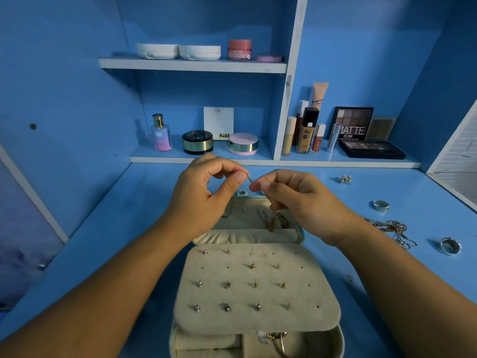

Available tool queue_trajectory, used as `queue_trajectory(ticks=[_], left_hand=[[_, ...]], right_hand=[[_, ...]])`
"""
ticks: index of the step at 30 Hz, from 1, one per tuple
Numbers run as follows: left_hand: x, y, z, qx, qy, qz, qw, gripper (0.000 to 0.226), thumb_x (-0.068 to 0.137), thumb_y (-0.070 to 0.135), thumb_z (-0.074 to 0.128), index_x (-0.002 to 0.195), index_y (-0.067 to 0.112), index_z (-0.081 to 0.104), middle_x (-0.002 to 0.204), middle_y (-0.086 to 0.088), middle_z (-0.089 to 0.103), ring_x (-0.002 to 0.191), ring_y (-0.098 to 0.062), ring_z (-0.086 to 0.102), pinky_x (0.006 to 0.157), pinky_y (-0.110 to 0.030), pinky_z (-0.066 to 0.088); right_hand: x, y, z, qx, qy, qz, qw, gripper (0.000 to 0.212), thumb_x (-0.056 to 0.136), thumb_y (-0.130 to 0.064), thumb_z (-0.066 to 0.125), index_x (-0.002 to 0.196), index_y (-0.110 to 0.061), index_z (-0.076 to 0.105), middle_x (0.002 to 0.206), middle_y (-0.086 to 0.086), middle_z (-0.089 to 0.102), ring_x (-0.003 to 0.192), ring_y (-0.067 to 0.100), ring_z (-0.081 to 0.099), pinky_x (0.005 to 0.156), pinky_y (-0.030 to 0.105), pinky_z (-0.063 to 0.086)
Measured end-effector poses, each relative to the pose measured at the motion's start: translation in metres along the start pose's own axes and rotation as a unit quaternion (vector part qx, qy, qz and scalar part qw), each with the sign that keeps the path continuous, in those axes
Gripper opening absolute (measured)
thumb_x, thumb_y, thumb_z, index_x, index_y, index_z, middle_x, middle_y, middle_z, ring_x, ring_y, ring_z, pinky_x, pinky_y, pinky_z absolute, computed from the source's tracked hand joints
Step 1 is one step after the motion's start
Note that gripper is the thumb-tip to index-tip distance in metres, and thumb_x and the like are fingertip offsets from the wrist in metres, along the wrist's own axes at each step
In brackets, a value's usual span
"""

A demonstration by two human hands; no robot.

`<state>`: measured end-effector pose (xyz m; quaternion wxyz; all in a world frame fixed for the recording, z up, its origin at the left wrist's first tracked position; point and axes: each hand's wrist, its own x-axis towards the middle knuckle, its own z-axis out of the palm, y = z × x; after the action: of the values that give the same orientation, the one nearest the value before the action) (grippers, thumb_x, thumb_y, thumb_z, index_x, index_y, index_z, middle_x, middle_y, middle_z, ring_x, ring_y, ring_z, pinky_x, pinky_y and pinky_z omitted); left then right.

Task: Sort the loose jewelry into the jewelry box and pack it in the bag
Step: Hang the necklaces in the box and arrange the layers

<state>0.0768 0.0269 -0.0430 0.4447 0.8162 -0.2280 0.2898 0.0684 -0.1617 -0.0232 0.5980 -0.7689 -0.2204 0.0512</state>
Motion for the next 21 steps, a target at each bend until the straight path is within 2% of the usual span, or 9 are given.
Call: queue_trajectory(ticks=[3,5,7,9,13,14,17,19,21], left_hand=[[0.001,0.002,-0.001,0.004,0.018,0.027,0.999,0.006,0.09,0.025,0.064,0.092,0.03,0.067,0.087,0.019,0.059,0.086,0.002,0.055,0.078,-0.005,0.036],[0.001,0.002,-0.001,0.008,0.028,0.032,0.999,0.006,0.09,0.026,0.065,0.093,0.031,0.066,0.088,0.018,0.058,0.087,0.005,0.053,0.079,-0.005,0.035],[0.001,0.001,-0.002,0.016,0.031,0.042,0.999,0.004,0.09,0.031,0.065,0.093,0.032,0.066,0.089,0.016,0.058,0.088,0.005,0.052,0.079,-0.005,0.034],[0.001,0.001,-0.002,0.024,0.026,0.048,0.998,0.005,0.089,0.036,0.062,0.093,0.035,0.065,0.091,0.017,0.058,0.089,0.004,0.052,0.08,-0.005,0.033],[-0.001,0.001,-0.001,0.032,0.001,0.013,0.999,0.005,0.088,0.042,0.06,0.091,0.039,0.064,0.091,0.016,0.058,0.094,-0.003,0.053,0.081,-0.006,0.034],[-0.001,0.0,-0.001,0.035,-0.011,-0.006,0.999,0.002,0.088,0.041,0.062,0.09,0.041,0.063,0.092,0.016,0.058,0.096,-0.004,0.053,0.081,-0.004,0.034],[-0.001,0.003,0.0,0.015,-0.088,-0.08,0.993,0.016,0.092,0.03,0.063,0.09,0.045,0.062,0.096,0.018,0.059,0.097,0.003,0.051,0.079,-0.004,0.033],[-0.001,0.005,-0.001,-0.025,-0.168,-0.121,0.978,0.024,0.092,0.022,0.063,0.092,0.046,0.064,0.103,0.018,0.062,0.094,0.011,0.053,0.079,-0.01,0.037],[-0.001,0.007,-0.002,-0.06,-0.228,-0.132,0.963,0.03,0.092,0.016,0.064,0.097,0.046,0.065,0.11,0.019,0.063,0.104,0.011,0.054,0.085,-0.011,0.04]], right_hand=[[0.003,0.002,0.005,-0.005,0.036,-0.01,0.999,0.014,0.09,-0.028,0.057,0.098,-0.017,0.061,0.073,0.02,0.057,0.066,0.022,0.045,0.066,0.036,0.04],[0.004,0.005,0.005,-0.005,0.053,-0.011,0.999,0.018,0.09,-0.03,0.056,0.105,-0.021,0.053,0.057,0.001,0.047,0.058,0.017,0.041,0.063,0.038,0.04],[0.003,0.007,0.005,-0.043,0.042,-0.016,0.998,0.023,0.088,-0.036,0.055,0.108,-0.023,0.056,0.056,-0.004,0.045,0.054,0.009,0.04,0.061,0.035,0.041],[0.001,0.004,0.007,-0.088,0.032,-0.025,0.995,0.019,0.09,-0.037,0.054,0.1,-0.025,0.064,0.065,0.007,0.053,0.057,0.009,0.041,0.06,0.032,0.04],[-0.003,-0.005,0.007,-0.094,0.072,-0.045,0.992,0.014,0.094,-0.027,0.053,0.089,-0.024,0.066,0.069,-0.008,0.06,0.047,0.003,0.05,0.048,0.009,0.035],[-0.003,-0.006,0.006,-0.08,0.081,-0.047,0.992,0.015,0.095,-0.026,0.053,0.087,-0.024,0.065,0.08,0.0,0.063,0.051,0.009,0.055,0.05,0.012,0.039],[-0.003,-0.009,0.006,-0.029,0.097,-0.046,0.994,0.015,0.094,-0.024,0.054,0.087,-0.019,0.067,0.106,0.009,0.06,0.088,0.05,0.054,0.073,0.055,0.047],[-0.003,-0.009,0.007,-0.027,0.098,-0.041,0.994,0.015,0.092,-0.024,0.057,0.089,-0.016,0.069,0.11,-0.001,0.058,0.102,0.041,0.055,0.086,0.063,0.043],[-0.003,-0.008,0.008,-0.035,0.097,-0.052,0.993,0.01,0.09,-0.025,0.061,0.085,-0.025,0.069,0.115,-0.01,0.057,0.108,0.009,0.057,0.099,0.055,0.041]])
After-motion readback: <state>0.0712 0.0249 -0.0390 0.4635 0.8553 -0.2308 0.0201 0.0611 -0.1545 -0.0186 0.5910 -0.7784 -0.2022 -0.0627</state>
